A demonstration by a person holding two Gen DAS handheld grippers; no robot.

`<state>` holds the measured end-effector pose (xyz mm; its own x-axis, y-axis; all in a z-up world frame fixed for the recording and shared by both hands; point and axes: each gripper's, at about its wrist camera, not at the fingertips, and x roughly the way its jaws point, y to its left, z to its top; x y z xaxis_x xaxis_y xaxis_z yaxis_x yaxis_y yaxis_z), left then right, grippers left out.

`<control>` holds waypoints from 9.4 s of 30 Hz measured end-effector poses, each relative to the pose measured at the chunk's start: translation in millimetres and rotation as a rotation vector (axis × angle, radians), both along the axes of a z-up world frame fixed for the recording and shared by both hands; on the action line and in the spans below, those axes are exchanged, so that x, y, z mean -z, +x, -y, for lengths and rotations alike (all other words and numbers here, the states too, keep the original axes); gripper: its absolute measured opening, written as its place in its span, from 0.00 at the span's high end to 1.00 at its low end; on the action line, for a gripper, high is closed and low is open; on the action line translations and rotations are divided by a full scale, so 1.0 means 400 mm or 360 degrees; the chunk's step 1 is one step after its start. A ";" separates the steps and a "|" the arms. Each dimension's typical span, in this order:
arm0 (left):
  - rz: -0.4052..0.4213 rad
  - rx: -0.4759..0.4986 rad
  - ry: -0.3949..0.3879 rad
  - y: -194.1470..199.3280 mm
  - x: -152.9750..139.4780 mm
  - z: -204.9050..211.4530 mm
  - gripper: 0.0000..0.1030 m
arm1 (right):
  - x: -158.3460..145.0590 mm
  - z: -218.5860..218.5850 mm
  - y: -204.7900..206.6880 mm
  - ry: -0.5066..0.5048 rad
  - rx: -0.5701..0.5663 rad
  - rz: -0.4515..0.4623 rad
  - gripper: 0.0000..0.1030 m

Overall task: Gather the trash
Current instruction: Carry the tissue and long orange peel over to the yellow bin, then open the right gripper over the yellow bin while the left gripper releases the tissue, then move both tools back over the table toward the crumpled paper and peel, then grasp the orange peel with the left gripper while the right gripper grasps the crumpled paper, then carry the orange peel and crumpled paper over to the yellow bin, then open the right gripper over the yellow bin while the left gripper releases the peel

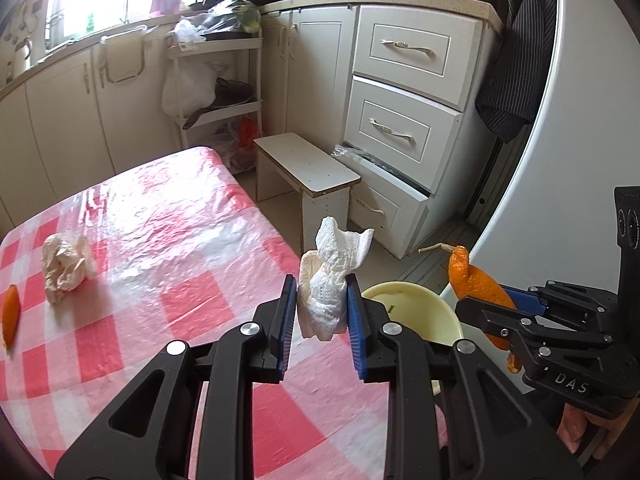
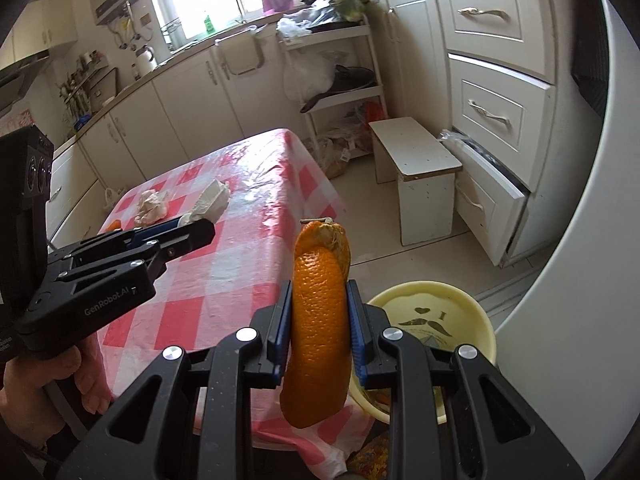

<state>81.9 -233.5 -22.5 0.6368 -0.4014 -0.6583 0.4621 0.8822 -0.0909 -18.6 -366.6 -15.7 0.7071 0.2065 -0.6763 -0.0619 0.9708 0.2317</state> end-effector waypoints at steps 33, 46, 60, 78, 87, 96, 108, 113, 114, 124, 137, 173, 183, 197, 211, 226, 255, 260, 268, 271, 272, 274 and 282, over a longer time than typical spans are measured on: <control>-0.0109 0.0155 0.0003 0.052 0.071 0.231 0.78 | 0.126 0.166 0.024 -0.0025 0.0276 -0.0272 0.72; -0.0166 0.0221 0.0030 0.057 0.105 0.301 0.75 | 0.132 0.178 0.019 -0.0065 0.0326 -0.0301 0.59; -0.0187 0.0296 0.0078 0.057 0.114 0.357 0.47 | 0.128 0.189 0.010 -0.0052 0.0360 -0.0295 0.54; -0.0114 0.0157 0.0049 0.026 0.063 0.233 0.33 | 0.085 0.123 0.002 -0.0100 0.0247 -0.0171 0.45; -0.0021 -0.0049 0.0085 0.010 0.012 0.023 0.21 | 0.027 -0.023 0.006 -0.0211 0.0007 -0.0010 0.39; -0.0006 -0.0516 0.0107 0.052 -0.021 -0.353 0.18 | -0.002 -0.252 0.051 -0.0306 -0.0302 0.0051 0.33; -0.0122 -0.0931 0.0016 0.170 -0.014 -0.775 0.15 | 0.002 -0.576 0.233 -0.0398 -0.0669 0.0059 0.25; -0.0231 -0.0895 0.0022 0.214 0.038 -0.822 0.15 | 0.036 -0.662 0.332 -0.0464 -0.0691 0.0049 0.18; -0.0236 -0.0883 0.0021 0.220 0.043 -0.825 0.15 | 0.040 -0.671 0.356 -0.0465 -0.0682 0.0044 0.18; -0.0323 -0.0859 0.0095 0.297 0.097 -0.838 0.15 | 0.059 -0.746 0.526 -0.0375 -0.0670 -0.0056 0.16; -0.0401 -0.0660 0.0003 0.278 0.128 -0.775 0.82 | 0.038 -0.670 0.467 -0.0250 -0.0694 -0.0125 0.77; -0.0052 -0.0532 -0.0157 -0.072 -0.036 -0.612 0.82 | -0.021 -0.473 0.130 -0.0227 -0.0604 0.0004 0.79; 0.0013 -0.0485 -0.0082 -0.107 -0.034 -0.529 0.82 | -0.043 -0.415 0.027 -0.0299 -0.0502 0.0192 0.79; 0.0023 -0.0435 -0.0019 -0.093 -0.015 -0.458 0.82 | -0.052 -0.349 0.016 -0.0275 -0.0408 0.0290 0.78; 0.0017 -0.0353 0.0004 -0.081 -0.001 -0.380 0.81 | -0.052 -0.254 0.008 -0.0268 -0.0272 0.0283 0.77; 0.0007 -0.0215 0.0017 -0.070 -0.002 -0.260 0.81 | -0.036 -0.118 -0.001 -0.0212 -0.0087 0.0206 0.76; -0.0086 0.0076 0.0009 -0.006 0.047 0.113 0.81 | 0.069 0.090 0.034 -0.0132 0.0265 -0.0086 0.74; -0.0117 0.0104 0.0013 0.010 0.071 0.156 0.81 | 0.092 0.110 0.048 -0.0101 0.0289 -0.0129 0.71; -0.0161 0.0149 0.0016 0.032 0.106 0.230 0.81 | 0.106 0.151 0.045 -0.0084 0.0372 -0.0149 0.45; -0.0170 0.0166 0.0018 0.039 0.112 0.257 0.81 | 0.111 0.172 0.037 -0.0067 0.0425 -0.0182 0.41; -0.0171 0.0169 0.0018 0.041 0.112 0.264 0.81 | 0.113 0.174 0.034 -0.0070 0.0432 -0.0196 0.41; -0.0171 0.0182 0.0022 0.043 0.112 0.279 0.81 | 0.119 0.179 0.025 -0.0075 0.0444 -0.0224 0.39; -0.0205 0.0250 0.0114 0.056 0.112 0.350 0.50 | 0.126 0.204 0.012 -0.0065 0.0504 -0.0267 0.35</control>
